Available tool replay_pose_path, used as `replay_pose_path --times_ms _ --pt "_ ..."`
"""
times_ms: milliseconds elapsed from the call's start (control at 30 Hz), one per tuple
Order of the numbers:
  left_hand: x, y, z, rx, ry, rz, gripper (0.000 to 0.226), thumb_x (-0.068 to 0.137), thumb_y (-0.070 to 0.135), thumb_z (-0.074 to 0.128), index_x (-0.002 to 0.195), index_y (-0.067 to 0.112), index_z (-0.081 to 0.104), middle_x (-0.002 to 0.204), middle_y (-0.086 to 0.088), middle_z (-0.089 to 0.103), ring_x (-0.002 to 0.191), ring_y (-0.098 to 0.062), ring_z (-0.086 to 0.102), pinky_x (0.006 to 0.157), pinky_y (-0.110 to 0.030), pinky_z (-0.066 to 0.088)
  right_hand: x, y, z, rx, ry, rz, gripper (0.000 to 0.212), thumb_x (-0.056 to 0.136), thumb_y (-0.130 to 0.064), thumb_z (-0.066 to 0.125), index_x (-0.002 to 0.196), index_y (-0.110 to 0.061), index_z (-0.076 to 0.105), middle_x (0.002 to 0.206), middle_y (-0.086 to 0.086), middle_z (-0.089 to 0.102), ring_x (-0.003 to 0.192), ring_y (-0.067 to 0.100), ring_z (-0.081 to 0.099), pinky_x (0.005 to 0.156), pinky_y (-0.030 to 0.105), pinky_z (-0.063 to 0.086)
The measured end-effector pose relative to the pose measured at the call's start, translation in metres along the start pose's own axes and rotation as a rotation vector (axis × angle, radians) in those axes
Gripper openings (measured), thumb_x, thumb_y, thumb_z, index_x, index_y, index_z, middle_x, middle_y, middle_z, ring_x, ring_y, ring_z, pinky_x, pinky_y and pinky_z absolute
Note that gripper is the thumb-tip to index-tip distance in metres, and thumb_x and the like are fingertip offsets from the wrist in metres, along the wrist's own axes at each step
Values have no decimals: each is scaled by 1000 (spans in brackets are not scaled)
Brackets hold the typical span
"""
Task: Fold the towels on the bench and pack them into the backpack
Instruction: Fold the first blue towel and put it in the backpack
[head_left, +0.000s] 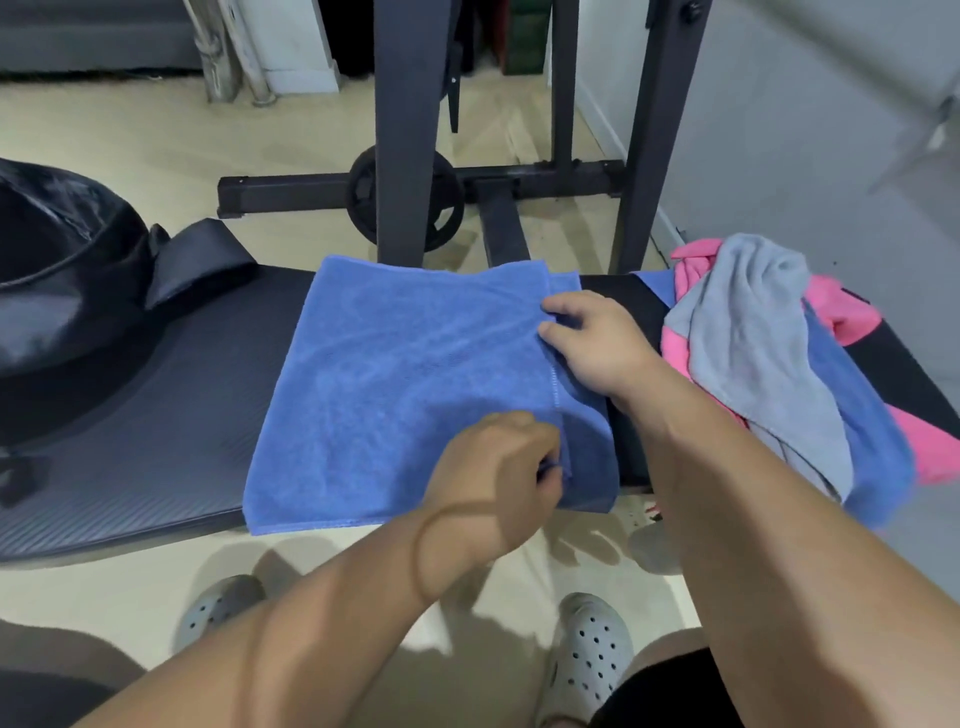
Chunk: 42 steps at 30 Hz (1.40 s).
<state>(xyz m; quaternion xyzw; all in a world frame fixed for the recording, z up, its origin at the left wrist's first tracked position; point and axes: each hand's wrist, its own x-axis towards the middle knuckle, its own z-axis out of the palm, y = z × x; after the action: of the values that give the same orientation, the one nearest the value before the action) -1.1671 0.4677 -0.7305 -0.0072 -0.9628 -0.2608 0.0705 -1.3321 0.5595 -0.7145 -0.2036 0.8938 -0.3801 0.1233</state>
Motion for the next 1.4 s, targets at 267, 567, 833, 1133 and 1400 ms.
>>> replay_pose_path --times_ms 267,567,833,1133,1400 --pt "-13 24 -48 -243 336 2 14 88 24 57 76 19 52 61 12 43 61 -9 43 54 -22 34 0 -25 -33 332 126 -85 32 97 -13 62 128 -15 67 114 0 69 79 9 65 73 19 54" --pt "-5 49 -8 -135 113 105 16 89 24 58 76 15 55 69 4 50 66 -21 46 57 -37 40 -13 4 -46 205 218 74 29 90 -23 57 84 4 65 76 20 61 69 11 45 66 32 40" --pt "-3 32 0 1 24 83 35 89 51 51 80 19 56 75 3 53 72 -23 51 64 -40 46 -7 17 -30 -47 40 149 54 90 -39 69 140 -24 57 141 -2 57 128 19 53 110 35 41" --pt "9 -58 -45 373 -177 -275 74 85 80 35 138 30 44 151 5 39 139 -23 34 111 -59 28 8 4 -3 -63 124 73 34 88 -50 67 113 -28 73 123 -8 68 120 19 57 106 39 43" --pt "-17 -66 -79 307 -70 -211 42 91 67 34 80 27 40 76 9 50 77 -22 49 69 -37 41 0 -15 -2 -137 -40 9 4 94 -29 64 92 -26 61 73 -8 57 69 11 53 59 26 35"
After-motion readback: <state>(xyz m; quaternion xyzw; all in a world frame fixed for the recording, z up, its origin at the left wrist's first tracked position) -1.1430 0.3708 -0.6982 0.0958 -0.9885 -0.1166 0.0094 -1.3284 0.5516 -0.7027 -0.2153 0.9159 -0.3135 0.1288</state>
